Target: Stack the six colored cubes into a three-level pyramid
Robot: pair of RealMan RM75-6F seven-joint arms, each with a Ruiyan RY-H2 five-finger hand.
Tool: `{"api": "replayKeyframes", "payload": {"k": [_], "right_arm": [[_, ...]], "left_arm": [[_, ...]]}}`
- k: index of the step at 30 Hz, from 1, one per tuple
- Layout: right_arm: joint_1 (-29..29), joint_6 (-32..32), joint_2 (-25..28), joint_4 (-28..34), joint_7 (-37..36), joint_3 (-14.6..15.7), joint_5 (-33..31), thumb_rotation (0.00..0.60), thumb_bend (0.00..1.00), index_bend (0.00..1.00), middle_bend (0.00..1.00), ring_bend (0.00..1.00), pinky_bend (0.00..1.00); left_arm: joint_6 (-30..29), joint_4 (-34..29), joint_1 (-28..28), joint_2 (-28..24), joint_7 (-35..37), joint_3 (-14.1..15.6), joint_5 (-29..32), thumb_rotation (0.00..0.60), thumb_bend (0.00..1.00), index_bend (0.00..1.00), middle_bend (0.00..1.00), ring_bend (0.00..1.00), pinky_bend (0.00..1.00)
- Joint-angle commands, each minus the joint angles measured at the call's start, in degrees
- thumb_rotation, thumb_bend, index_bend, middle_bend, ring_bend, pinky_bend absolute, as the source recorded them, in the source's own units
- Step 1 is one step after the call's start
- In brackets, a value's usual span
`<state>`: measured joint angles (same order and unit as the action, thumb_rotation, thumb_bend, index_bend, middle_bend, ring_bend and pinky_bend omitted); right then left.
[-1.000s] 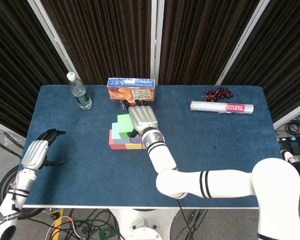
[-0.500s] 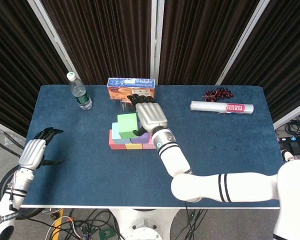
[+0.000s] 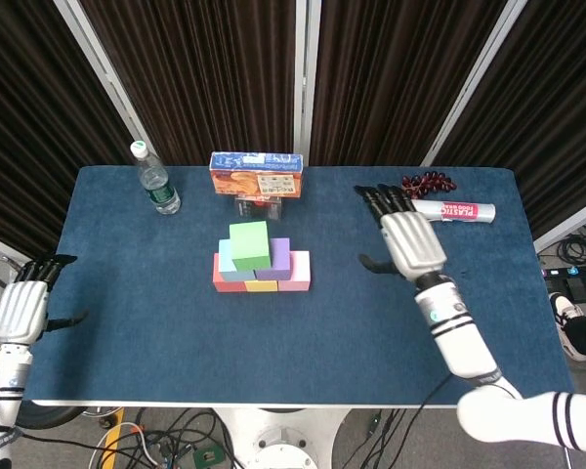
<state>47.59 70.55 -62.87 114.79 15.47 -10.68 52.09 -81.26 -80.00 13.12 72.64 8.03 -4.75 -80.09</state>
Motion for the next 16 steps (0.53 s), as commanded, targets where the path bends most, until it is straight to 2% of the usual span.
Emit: {"api": "replayKeyframes", "payload": {"k": [1, 5, 8, 16], "right_arm": [[-18.39, 10.21, 4.02, -8.21, -18.42, 12.28, 22.77, 0.6, 0.19, 0.0, 0.08, 0.0, 0.0], [-25.28, 17.01, 1.62, -16.28, -24.74, 15.19, 30.08, 0.6, 0.19, 0.0, 0.06, 0.0, 0.0], [-28.93, 20.08, 0.01, -20.22, -28.88, 16.21, 32.7, 0.6, 0.2, 0.0, 0.05, 0.0, 0.0], [-33.9, 22.35, -2.67, -24.85, -32.35, 16.58, 35.61, 0.6, 0.2, 0.0, 0.06, 0.0, 0.0]], "left_arm": [[-3.37, -0.92, -2.43, -0.32, -2.01, 0.98, -1.21, 0.6, 0.08, 0.19, 0.17, 0.09, 0.15], [-6.56, -3.25, -4.99, -1.46, -4.22, 2.48, -2.82, 0.6, 0.08, 0.19, 0.17, 0.09, 0.15], [-8.12, -4.8, -6.53, -1.89, -5.26, 3.59, -3.95, 0.6, 0.08, 0.19, 0.17, 0.09, 0.15], [-10.58, -8.01, -9.73, -1.8, -7.92, 5.62, -5.71, 0.6, 0.08, 0.19, 0.17, 0.09, 0.15]]}}
